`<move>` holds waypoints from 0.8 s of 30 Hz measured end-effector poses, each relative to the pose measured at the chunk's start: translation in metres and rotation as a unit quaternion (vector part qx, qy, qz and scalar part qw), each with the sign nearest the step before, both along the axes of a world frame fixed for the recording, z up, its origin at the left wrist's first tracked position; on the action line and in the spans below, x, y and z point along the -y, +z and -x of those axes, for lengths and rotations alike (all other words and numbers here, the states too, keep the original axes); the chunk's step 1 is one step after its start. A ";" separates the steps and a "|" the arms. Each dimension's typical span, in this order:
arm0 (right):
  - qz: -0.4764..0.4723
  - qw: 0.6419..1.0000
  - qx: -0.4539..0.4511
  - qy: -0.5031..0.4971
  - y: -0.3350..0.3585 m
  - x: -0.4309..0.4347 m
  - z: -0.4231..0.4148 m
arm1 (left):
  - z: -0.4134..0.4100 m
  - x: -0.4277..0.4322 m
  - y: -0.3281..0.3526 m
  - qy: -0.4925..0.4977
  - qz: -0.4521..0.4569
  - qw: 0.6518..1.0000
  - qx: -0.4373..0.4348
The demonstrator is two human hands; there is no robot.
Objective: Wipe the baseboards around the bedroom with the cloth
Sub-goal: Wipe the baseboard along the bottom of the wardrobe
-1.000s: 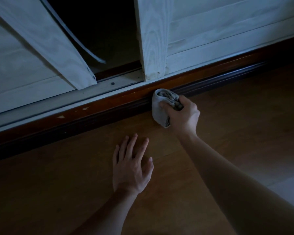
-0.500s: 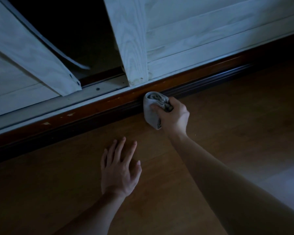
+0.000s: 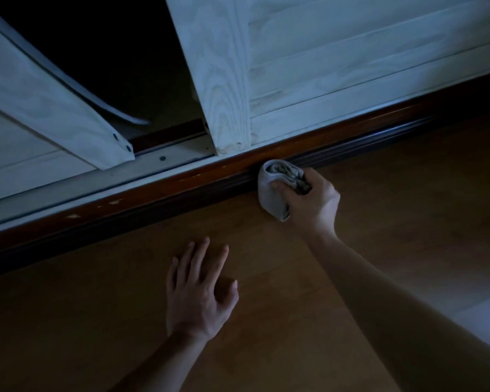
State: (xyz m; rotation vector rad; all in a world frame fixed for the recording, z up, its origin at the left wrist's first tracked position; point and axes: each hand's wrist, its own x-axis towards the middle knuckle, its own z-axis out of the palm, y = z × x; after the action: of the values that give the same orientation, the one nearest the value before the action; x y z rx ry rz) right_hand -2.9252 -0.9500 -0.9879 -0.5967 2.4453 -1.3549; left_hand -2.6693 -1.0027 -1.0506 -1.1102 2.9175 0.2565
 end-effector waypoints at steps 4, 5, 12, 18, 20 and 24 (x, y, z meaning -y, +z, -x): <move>-0.022 0.999 -0.003 -0.023 0.007 -0.013 0.022 | 0.000 0.001 -0.001 0.002 -0.004 1.000 -0.002; -0.027 0.999 0.001 -0.035 0.008 -0.016 0.027 | 0.000 0.001 0.000 0.000 -0.004 1.000 -0.002; -0.010 0.999 0.011 -0.051 0.003 -0.025 0.046 | 0.001 -0.002 0.002 0.003 -0.002 1.000 0.000; 0.019 0.999 0.029 0.020 -0.006 -0.020 0.037 | 0.002 -0.004 0.000 0.012 -0.001 1.000 -0.003; 0.022 0.999 0.036 0.011 -0.010 -0.025 0.046 | 0.000 -0.003 -0.002 0.011 0.002 1.000 0.002; 0.043 0.997 0.025 -0.051 -0.014 -0.034 0.058 | -0.002 -0.003 -0.004 0.003 0.002 1.000 0.011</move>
State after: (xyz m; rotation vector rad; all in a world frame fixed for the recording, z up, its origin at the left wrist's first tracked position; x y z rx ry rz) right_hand -2.9831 -0.9158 -1.0022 -0.4560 2.4170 -1.5037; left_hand -2.6675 -0.9994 -1.0542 -1.1162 2.8964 0.2354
